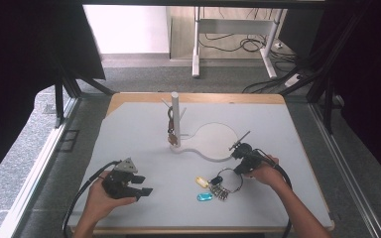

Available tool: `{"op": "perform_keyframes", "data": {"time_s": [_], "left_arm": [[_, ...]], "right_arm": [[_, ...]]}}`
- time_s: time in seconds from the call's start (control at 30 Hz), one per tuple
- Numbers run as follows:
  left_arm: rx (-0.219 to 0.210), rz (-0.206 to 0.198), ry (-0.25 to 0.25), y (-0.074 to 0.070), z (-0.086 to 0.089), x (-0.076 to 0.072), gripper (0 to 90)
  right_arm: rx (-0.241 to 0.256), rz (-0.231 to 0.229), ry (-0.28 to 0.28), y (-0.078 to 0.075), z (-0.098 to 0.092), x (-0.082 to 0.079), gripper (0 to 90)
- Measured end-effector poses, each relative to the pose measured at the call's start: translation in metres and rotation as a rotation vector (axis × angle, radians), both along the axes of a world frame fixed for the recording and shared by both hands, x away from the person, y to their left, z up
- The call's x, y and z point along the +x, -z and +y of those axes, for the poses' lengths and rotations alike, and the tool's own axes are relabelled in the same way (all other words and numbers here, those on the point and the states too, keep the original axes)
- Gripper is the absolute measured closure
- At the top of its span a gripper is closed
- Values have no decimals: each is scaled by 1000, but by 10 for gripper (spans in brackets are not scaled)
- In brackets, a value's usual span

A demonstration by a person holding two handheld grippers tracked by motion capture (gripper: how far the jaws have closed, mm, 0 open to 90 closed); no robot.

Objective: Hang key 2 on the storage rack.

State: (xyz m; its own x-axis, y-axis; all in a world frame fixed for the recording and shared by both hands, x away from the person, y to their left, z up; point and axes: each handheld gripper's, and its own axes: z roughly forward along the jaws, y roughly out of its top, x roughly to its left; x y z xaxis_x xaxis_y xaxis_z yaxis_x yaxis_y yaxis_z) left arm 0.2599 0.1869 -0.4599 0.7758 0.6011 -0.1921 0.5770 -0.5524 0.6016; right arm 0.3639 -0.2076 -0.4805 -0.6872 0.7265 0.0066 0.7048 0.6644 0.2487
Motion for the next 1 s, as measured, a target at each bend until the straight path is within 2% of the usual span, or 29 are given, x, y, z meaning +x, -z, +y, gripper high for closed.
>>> {"op": "perform_keyframes", "data": {"time_s": [0.17, 0.23, 0.4, 0.5, 0.57, 0.67, 0.77, 0.9, 1.0], "left_arm": [[-1, -3, 1, 0, 0, -1, 460], [0, -4, 0, -1, 0, -1, 460], [-5, -10, -3, -2, 3, -1, 460], [-5, -10, -2, -3, 3, -1, 460], [-6, -10, -2, -2, 3, -1, 460], [-2, -7, 0, -2, 2, -1, 460], [0, -5, 1, -1, 2, -1, 458], [2, -4, 1, -1, 1, -1, 458], [3, -4, 2, 0, 1, -1, 458]], "right_arm": [[-29, -4, -1, 0, 5, -2, 865], [-27, 5, 12, 0, 5, -1, 867], [21, 43, 40, -1, -2, 3, 874], [70, 47, 42, -7, -5, 1, 900], [82, 49, 32, -11, -5, -1, 900], [62, 41, 22, -12, -5, -4, 897], [50, 40, 16, -10, -6, -3, 831], [16, 69, 13, -3, -5, -2, 791], [4, 71, 19, -2, -6, -3, 786]]}}
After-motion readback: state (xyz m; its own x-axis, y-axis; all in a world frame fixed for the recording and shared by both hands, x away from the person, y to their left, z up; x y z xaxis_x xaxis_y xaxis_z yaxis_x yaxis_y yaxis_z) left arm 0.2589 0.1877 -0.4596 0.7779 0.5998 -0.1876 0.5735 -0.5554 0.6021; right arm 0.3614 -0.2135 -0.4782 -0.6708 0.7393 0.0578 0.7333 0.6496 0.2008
